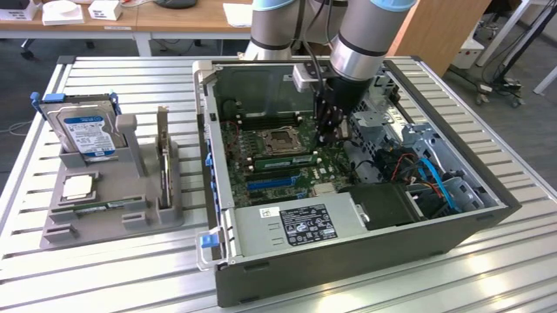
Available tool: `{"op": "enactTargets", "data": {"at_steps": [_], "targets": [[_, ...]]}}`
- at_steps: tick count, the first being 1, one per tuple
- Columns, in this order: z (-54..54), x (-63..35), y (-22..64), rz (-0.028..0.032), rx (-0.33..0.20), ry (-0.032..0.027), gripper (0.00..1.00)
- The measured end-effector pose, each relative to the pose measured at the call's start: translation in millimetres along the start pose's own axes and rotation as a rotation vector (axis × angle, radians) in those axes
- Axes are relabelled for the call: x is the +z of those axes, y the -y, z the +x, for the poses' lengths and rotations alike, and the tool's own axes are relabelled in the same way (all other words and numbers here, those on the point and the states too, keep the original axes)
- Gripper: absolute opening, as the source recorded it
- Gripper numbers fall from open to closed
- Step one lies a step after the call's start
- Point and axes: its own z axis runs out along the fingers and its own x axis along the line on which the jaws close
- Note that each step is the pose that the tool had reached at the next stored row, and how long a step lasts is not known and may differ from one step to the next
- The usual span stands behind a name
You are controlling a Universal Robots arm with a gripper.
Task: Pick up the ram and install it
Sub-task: 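Press down the ram until it locks into place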
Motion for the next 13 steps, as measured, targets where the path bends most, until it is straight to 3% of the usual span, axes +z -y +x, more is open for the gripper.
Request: {"op": "enactTargets", "data": {"at_steps": [13], "targets": [[-4.4, 1.4, 0.0, 0.0003, 0.0, -0.0002, 0.1]]}}
